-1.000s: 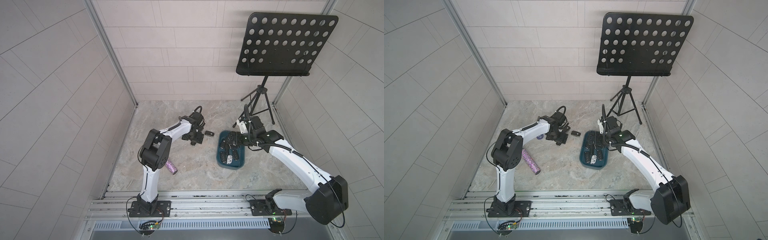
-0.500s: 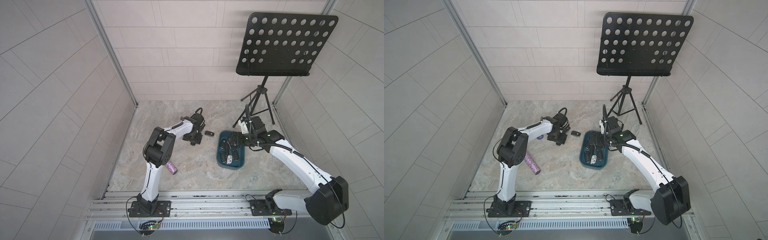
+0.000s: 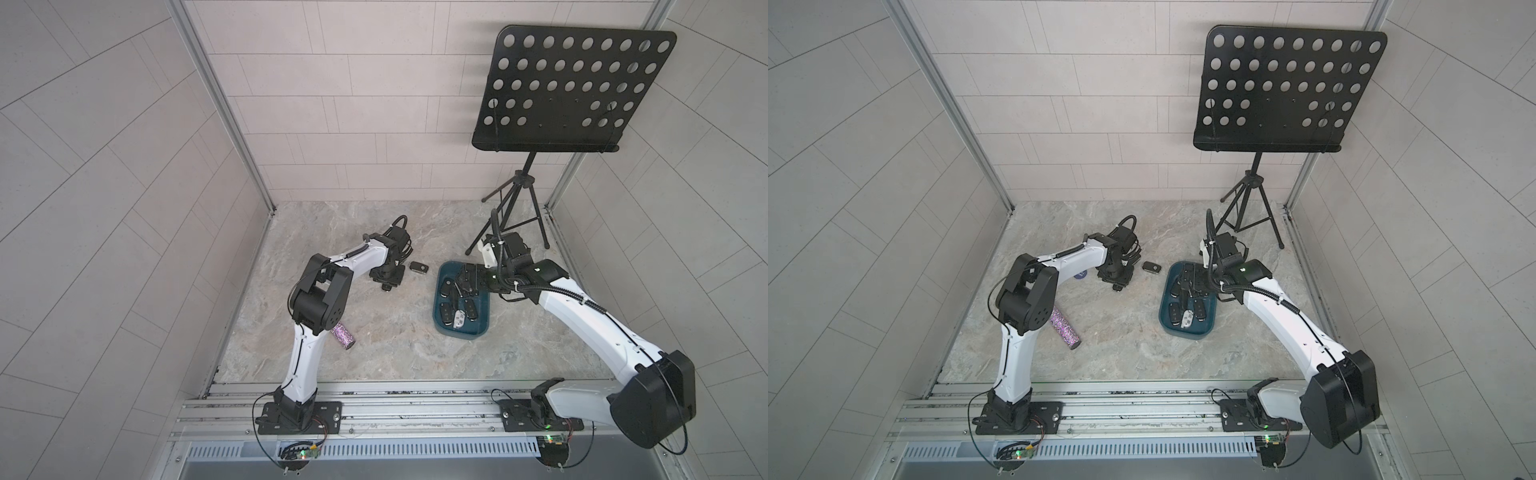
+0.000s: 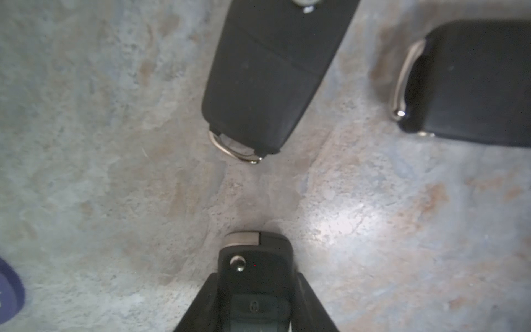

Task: Place the car key into the storage box
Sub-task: Pick up the car key from the center of the board.

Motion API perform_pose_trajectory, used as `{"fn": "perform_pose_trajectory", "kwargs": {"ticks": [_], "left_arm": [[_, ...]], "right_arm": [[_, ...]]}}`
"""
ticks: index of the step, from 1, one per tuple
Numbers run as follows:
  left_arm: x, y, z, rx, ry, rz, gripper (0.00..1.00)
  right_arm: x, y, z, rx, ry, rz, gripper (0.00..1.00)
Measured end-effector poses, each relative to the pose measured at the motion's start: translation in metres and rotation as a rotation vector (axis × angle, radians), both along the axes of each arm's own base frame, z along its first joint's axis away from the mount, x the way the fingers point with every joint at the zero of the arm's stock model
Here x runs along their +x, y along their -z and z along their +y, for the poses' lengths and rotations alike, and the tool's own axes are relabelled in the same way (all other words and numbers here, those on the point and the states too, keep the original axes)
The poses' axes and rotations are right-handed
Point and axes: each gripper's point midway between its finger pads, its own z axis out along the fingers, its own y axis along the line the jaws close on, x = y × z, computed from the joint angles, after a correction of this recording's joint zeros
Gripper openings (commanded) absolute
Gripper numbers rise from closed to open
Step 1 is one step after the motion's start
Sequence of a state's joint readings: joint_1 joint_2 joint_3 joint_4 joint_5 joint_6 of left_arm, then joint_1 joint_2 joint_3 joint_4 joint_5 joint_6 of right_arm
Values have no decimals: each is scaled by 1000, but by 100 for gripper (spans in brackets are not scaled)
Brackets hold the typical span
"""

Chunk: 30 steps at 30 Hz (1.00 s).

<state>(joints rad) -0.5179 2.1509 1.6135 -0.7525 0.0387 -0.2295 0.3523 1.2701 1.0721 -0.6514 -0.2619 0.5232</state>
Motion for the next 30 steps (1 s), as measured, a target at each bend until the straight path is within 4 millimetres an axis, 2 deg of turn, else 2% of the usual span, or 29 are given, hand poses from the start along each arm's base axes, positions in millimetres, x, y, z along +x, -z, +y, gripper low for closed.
{"fn": "perform_pose_trajectory", "kwargs": {"ticks": [11,14,23,26,30], "left_arm": [[-3,-7,-5,-38,-18,12,32],[-4,-22,-10,-80,-30,-7,32],[-24,-94,-38,-242,-16,-88,31],[-35,-107,-54,-290,14,-84,31],[-53,-111,-76,-345,70,-46,31]], "right_arm": [[0,4,3,4,-16,15,100],[0,5,4,11,-24,20,100],[-1,14,-3,19,-8,34,100],[-3,21,-9,18,14,48,100],[-5,29,-20,36,59,59,100]]}}
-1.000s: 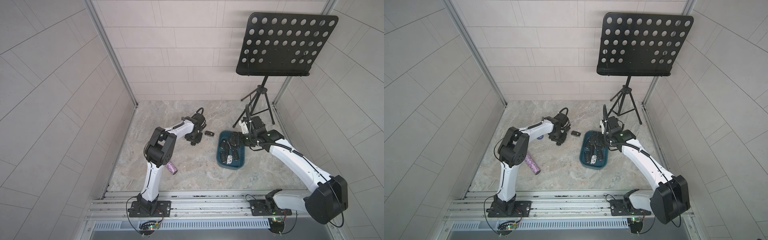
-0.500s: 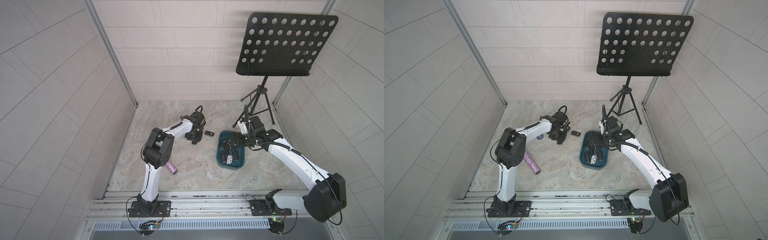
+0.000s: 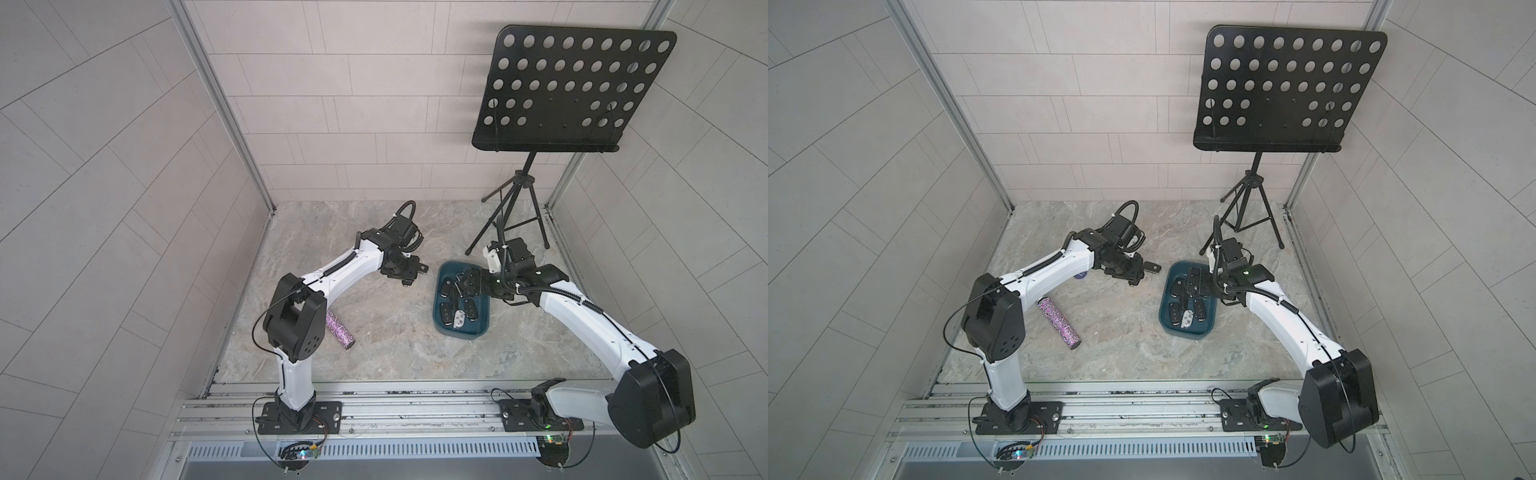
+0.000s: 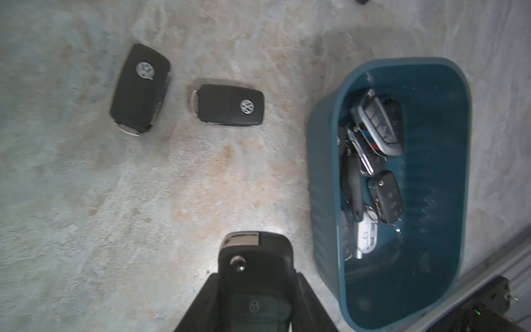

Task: Place the car key into the storage box
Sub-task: Pick up the car key from the center of the board, then place the car key in the storage box.

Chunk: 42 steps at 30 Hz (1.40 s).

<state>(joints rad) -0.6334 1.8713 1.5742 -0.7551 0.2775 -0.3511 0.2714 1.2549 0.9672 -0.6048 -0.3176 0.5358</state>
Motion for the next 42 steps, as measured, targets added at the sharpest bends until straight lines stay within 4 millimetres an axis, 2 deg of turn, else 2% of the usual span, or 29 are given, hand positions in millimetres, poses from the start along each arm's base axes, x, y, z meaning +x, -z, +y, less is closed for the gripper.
{"fn": "perform_pose_trajectory", "kwargs": {"ticks": [5,11,20,23,31,42], "left_arm": [[-24,-6,-27,-45,90,35,31],[-40,-12,-69,-62,204,38,31],[-50,15,-116,8,319,63,31],[-52,30,-123,45,334,74,31],[-60,67,-121,160,364,100,31],[-60,73,-135,197,398,65,34]], "right_arm": [[-7,5,-10,41,44,11,100],[-21,5,-21,69,87,-6,100],[-33,-11,-42,95,167,-91,100],[-34,-14,-45,97,176,-101,100],[-33,-14,-47,97,186,-102,100],[-33,-12,-51,96,200,-97,100]]}}
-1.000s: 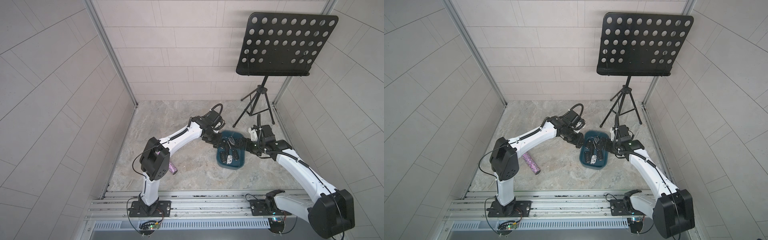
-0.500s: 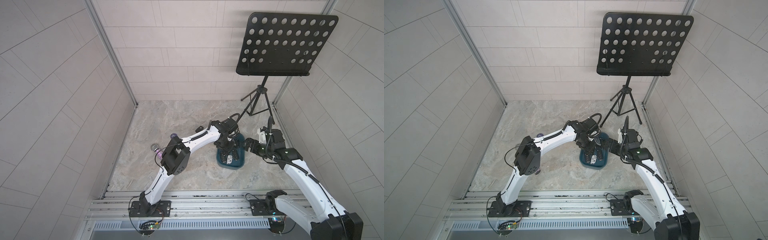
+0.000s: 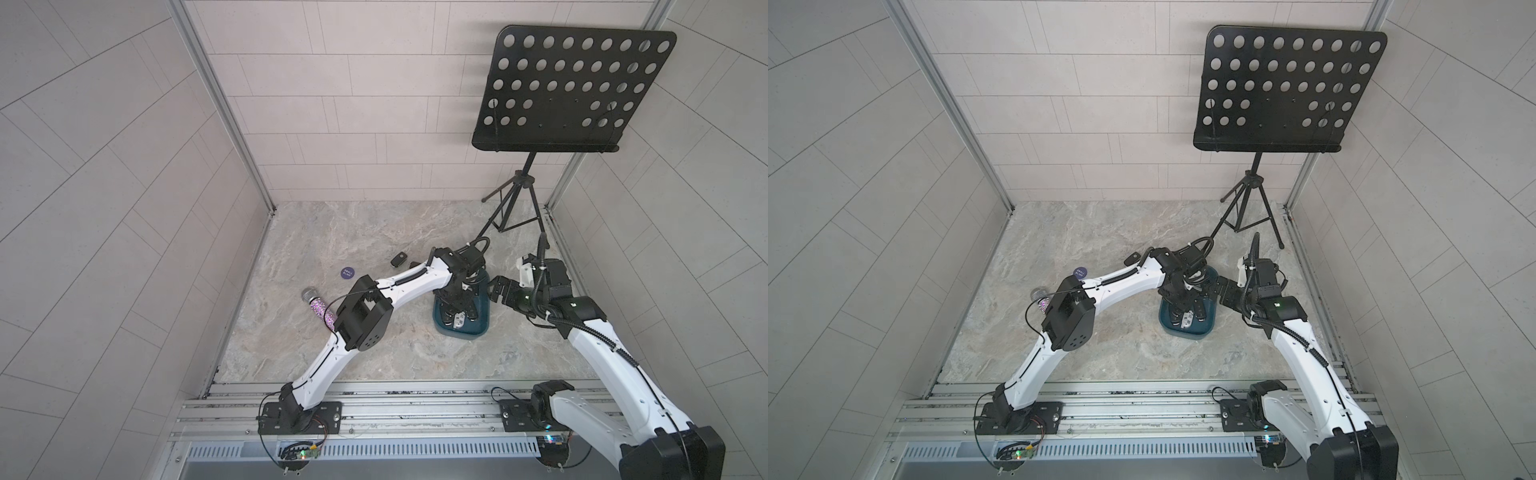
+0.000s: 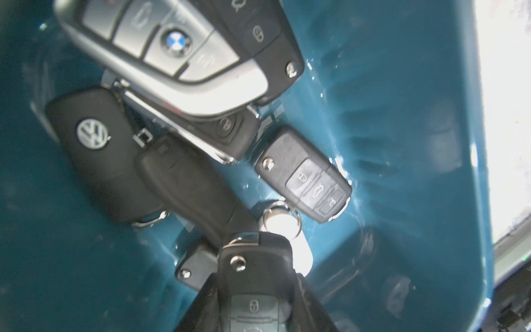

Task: Place the car key into the storage box
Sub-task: Place the car key in the storage box.

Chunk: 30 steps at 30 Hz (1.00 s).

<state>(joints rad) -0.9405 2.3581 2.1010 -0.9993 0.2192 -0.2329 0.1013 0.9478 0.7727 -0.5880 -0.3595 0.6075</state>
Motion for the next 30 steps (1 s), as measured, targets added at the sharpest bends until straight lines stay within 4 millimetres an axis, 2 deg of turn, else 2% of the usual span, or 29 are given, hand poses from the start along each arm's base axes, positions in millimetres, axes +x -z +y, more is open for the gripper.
{"fn": "perform_pose_trajectory", "kwargs": {"ticks": [7,14,22,26,30], "left_arm": [[2,14,-1,31,5,9,36],[3,16,-1,39,6,6,50],[5,15,1,50,1,-6,58],[7,7,2,48,-10,-23,61],[16,-19,5,3,-47,-50,62]], "right_arm": [[1,0,-2,0,9,0,100],[1,0,-3,2,12,1,100],[0,0,-2,11,7,2,100],[0,-1,1,25,-5,2,100],[3,-2,5,46,-14,-2,100]]}}
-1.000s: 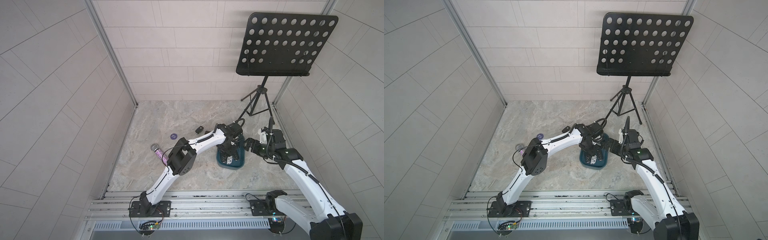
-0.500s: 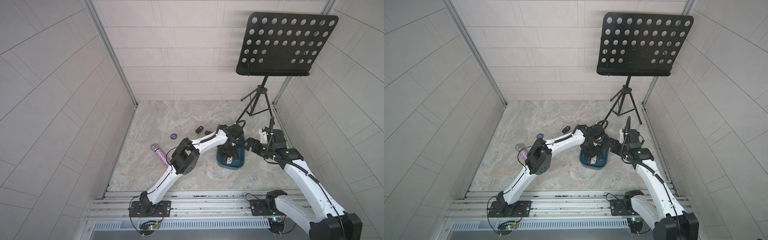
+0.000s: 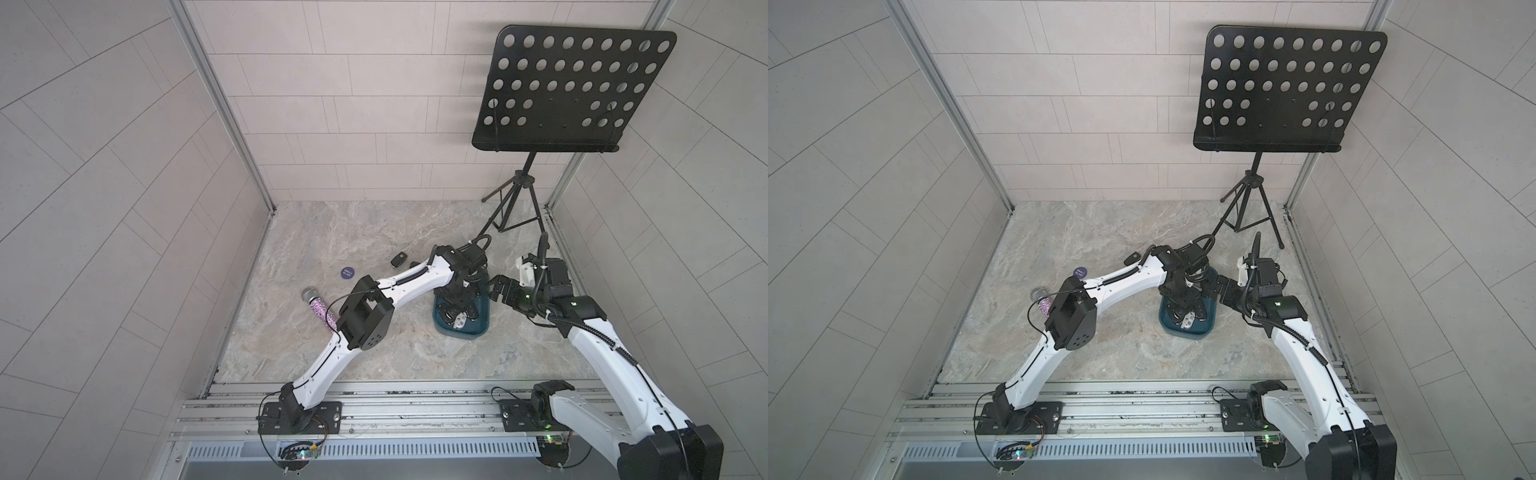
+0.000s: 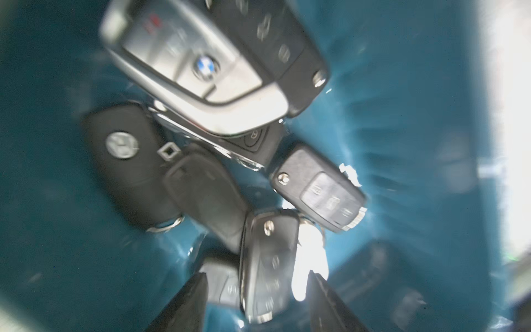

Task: Place the car key into the storage box
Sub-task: Place the car key in the storage box, then pick up the car key from the center of the board.

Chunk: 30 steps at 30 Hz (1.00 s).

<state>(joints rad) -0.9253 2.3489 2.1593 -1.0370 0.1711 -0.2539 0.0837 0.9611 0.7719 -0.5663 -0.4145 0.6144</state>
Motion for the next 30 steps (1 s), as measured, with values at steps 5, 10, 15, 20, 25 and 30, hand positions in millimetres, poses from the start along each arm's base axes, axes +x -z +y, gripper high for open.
{"fn": "perform_pose_trajectory", "kwargs": {"ticks": [5,10,15,20,25,30], "left_arm": [[25,-45,15,-78,-73,-56,64],[72,-69,55,-112,-190,-103,66],[116,-68,105,-104,-309,-114,67],[150,-65,151,-83,-401,-134,69],[168,-45,173,-60,-440,-123,72],[176,-10,180,-22,-437,-82,73]], "right_arm": [[8,4,3,11,-5,5,100],[22,7,6,21,-15,30,100],[44,-3,11,36,-29,10,100],[61,-8,16,42,-49,9,100],[83,-14,20,34,-77,6,100],[104,-24,22,22,-102,-17,100]]}}
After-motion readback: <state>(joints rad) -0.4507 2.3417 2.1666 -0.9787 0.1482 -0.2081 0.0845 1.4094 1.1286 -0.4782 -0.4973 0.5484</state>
